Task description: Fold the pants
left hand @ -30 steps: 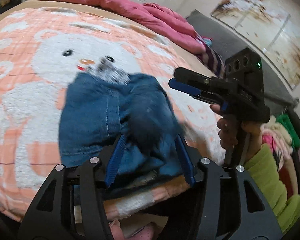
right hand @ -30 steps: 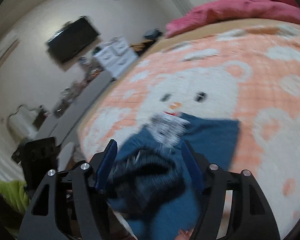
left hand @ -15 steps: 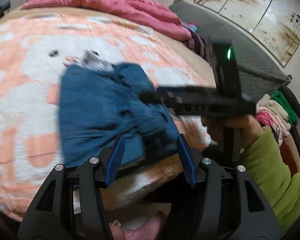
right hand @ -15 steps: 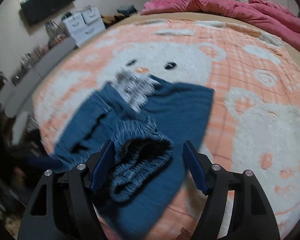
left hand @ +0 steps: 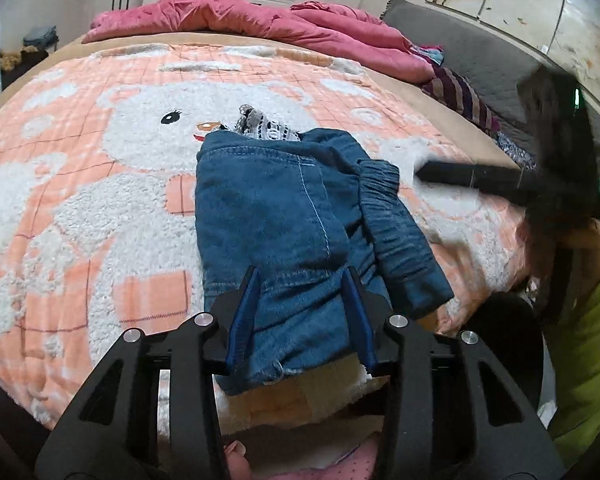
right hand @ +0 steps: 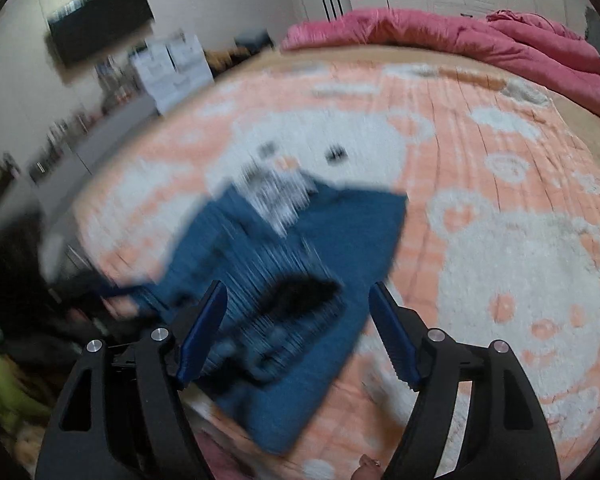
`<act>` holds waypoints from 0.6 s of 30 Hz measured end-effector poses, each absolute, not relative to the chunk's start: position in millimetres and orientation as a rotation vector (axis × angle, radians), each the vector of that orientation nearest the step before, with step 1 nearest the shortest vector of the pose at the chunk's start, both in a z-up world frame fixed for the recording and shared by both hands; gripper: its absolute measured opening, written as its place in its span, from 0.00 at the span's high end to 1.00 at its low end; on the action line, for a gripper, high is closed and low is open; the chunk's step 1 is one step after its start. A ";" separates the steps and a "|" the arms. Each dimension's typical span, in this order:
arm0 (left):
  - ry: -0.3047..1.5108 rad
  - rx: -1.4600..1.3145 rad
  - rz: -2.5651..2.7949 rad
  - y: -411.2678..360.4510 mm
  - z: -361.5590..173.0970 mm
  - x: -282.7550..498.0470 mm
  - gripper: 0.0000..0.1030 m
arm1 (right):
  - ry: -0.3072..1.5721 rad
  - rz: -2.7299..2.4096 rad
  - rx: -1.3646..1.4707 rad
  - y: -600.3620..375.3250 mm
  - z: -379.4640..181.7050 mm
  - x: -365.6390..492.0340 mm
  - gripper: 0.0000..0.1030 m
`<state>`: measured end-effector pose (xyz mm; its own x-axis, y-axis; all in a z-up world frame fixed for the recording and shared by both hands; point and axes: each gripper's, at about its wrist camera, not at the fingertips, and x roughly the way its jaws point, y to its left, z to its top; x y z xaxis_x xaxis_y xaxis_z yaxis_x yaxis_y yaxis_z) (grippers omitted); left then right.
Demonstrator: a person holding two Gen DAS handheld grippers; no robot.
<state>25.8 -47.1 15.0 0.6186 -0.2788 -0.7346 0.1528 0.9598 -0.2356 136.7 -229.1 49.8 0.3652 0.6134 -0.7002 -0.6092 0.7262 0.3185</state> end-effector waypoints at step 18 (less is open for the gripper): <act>0.903 -0.056 -0.326 -66.0 9.1 8.1 0.68 | 1.130 0.894 -0.224 -113.8 14.6 190.7 0.64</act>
